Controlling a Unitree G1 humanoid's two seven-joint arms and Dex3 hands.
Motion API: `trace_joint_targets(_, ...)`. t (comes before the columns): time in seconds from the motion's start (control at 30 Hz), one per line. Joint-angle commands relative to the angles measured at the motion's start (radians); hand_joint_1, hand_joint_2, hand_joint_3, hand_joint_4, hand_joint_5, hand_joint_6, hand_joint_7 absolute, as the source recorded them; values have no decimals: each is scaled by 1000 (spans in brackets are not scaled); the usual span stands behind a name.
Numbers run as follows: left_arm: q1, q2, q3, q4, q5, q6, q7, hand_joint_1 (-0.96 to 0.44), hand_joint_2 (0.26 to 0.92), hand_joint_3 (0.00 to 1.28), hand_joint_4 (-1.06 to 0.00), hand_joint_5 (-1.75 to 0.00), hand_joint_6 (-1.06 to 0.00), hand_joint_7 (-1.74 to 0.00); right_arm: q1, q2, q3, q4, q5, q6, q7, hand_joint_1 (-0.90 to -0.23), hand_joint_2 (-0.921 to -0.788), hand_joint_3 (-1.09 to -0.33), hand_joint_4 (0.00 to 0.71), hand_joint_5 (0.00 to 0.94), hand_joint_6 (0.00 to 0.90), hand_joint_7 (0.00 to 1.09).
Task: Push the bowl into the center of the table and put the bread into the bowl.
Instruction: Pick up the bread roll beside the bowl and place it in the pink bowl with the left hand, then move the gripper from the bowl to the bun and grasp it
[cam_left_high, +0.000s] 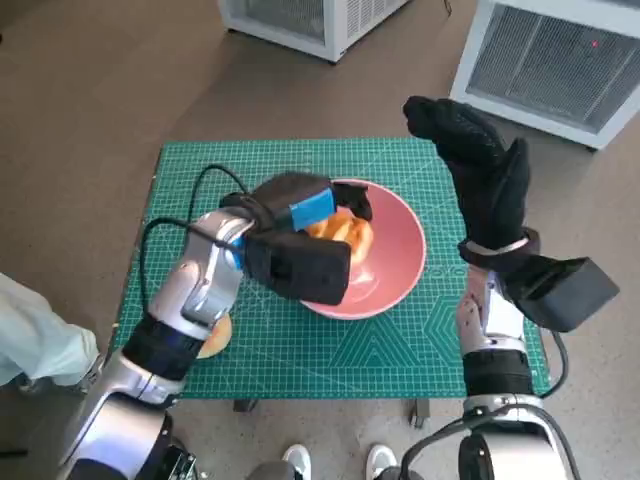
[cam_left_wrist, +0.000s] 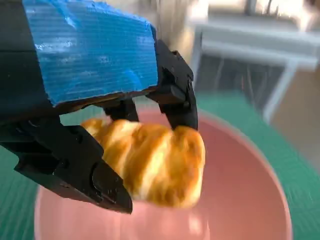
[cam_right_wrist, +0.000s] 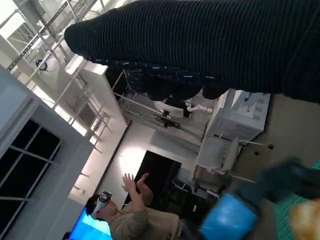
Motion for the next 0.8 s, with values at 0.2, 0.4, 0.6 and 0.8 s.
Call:
trace_joint_targets(0.2, 2, 22, 30, -22, -55, -23, -45, -332, 719, 42, -5, -5, -180, -29, 32, -3, -2, -10, 0, 18, -16, -724, -921, -746, 223, 3, 106, 514)
trace_joint_targets(0.4, 44, 71, 71, -99, -95, -29, -73, -331, 719, 32, 0, 0, -179, -20, 39, 5, 6, -24, -9, 19, -32, -720, -921, -746, 224, 3, 107, 509)
trace_joint_targets(0.6, 124, 163, 151, -289, -145, 17, -133, -275, 719, 23, 1, 1, -181, -17, 43, 11, 12, -34, -13, 22, -43, -722, -921, -747, 225, 3, 108, 505)
trace_joint_targets(0.8, 205, 243, 239, -454, -192, 51, -170, -225, 718, 17, 1, 1, -187, -16, 43, 12, 14, -32, -13, 22, -47, -725, -921, -747, 226, 3, 110, 503)
